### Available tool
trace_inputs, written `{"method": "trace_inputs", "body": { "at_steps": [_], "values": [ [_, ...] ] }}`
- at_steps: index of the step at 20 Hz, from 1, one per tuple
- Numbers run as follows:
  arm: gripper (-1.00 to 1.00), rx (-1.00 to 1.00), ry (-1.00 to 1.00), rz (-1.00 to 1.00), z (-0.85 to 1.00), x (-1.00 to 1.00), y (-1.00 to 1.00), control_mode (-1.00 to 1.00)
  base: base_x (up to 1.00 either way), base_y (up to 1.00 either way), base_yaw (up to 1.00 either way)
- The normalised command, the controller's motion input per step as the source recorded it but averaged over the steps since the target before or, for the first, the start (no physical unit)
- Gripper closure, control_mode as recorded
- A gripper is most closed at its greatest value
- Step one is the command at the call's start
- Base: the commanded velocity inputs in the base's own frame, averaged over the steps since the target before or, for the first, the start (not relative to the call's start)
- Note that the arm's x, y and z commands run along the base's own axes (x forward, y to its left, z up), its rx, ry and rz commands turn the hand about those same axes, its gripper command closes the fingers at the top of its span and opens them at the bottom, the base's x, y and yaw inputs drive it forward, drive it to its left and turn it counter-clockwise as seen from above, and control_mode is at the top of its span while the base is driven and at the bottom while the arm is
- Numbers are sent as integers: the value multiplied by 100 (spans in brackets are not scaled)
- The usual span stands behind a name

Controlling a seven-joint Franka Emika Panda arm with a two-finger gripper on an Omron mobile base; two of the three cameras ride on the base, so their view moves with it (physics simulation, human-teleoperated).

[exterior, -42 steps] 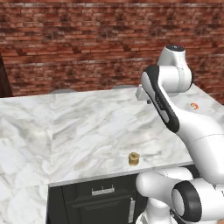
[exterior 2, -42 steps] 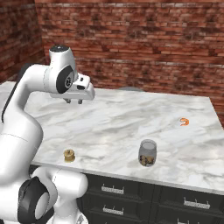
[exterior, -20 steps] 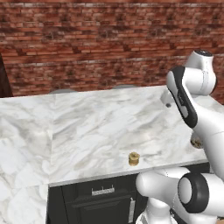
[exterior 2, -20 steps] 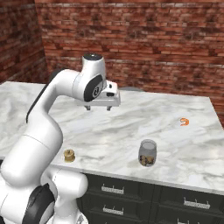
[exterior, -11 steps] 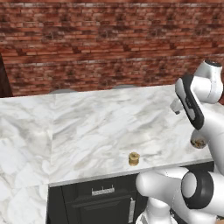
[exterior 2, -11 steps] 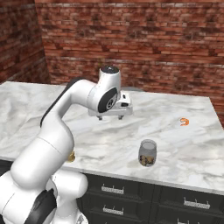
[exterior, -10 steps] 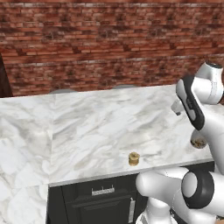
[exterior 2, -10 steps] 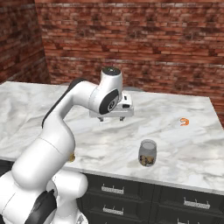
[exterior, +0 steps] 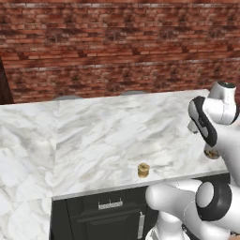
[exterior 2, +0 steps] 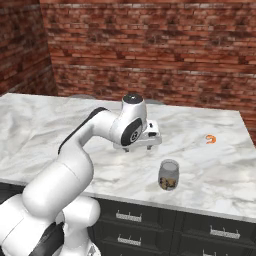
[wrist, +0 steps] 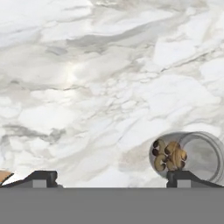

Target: Pick the candle and jar from the dining table and place them in the open cabinet. Close the cabinet after placing the objects.

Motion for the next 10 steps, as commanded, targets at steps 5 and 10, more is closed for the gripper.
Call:
{"method": "trace_inputs", "body": {
  "at_steps": [5,10],
  "values": [
    [-100,-13,0,0,-29,31,-24,-100,0,0,0],
    [-100,-4,0,0,-15,26,-30,-100,0,0,0]
  ]
}}
